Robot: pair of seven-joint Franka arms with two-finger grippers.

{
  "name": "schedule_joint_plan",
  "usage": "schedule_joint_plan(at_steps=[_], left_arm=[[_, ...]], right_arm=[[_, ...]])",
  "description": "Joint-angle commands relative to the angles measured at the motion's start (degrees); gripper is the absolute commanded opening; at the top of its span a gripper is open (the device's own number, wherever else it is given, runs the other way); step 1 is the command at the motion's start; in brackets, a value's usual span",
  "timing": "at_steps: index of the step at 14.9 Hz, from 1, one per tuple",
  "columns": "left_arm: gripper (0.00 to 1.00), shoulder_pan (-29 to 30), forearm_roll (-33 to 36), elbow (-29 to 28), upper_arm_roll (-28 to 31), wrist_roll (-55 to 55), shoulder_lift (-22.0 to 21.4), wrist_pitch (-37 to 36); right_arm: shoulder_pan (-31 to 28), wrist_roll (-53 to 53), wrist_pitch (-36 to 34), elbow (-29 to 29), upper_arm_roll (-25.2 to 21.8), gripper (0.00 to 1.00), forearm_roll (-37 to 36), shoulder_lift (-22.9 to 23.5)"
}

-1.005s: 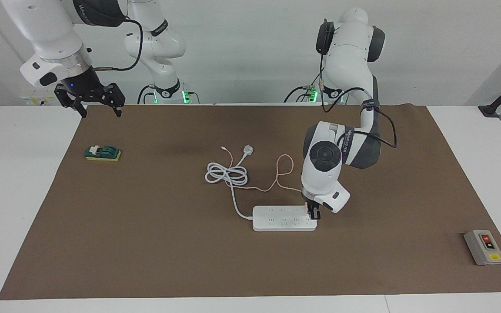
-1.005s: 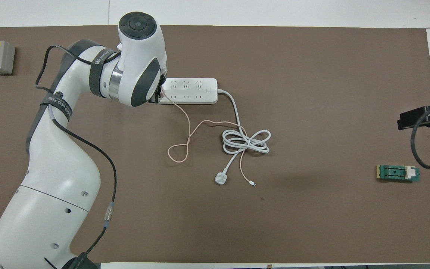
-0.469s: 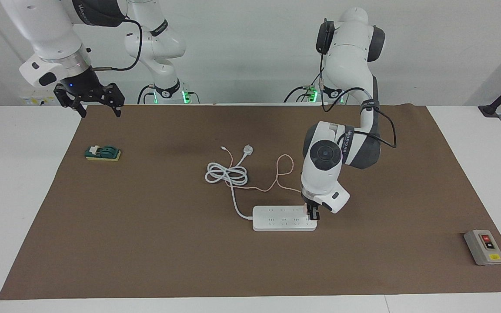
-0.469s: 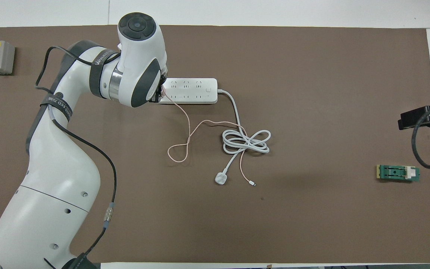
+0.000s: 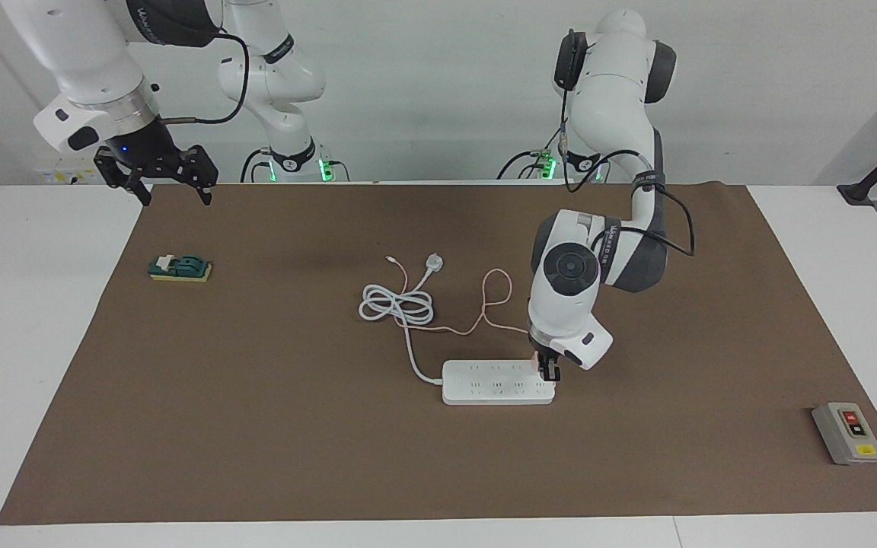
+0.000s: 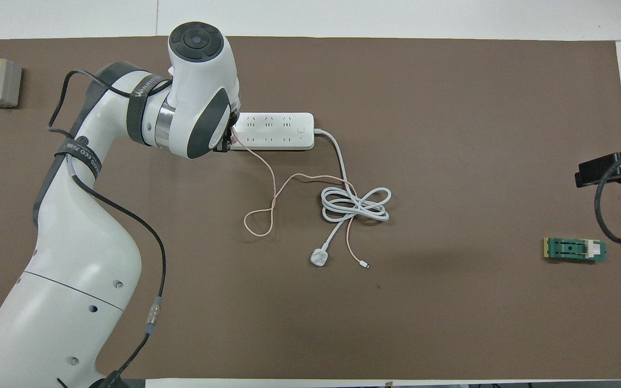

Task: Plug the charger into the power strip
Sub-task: 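Push the charger prongs into the power strip socket with the left gripper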

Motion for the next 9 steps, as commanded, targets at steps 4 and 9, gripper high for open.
schedule_joint_plan(at_steps=[4,9], left_arm=[[0.0,-0.4,-0.7,-3.9,0.3,0.7,-1.1,4.3],[0.0,-0.6,-0.9,-4.6,0.3,0.8,-1.1,5.2]], right_arm=[[-0.9,-1.3,0.5,-0.6,0.5,1.0,-0.2,-0.9],[-0.9,-1.3,0.5,-0.6,0.5,1.0,-0.2,-0.9]])
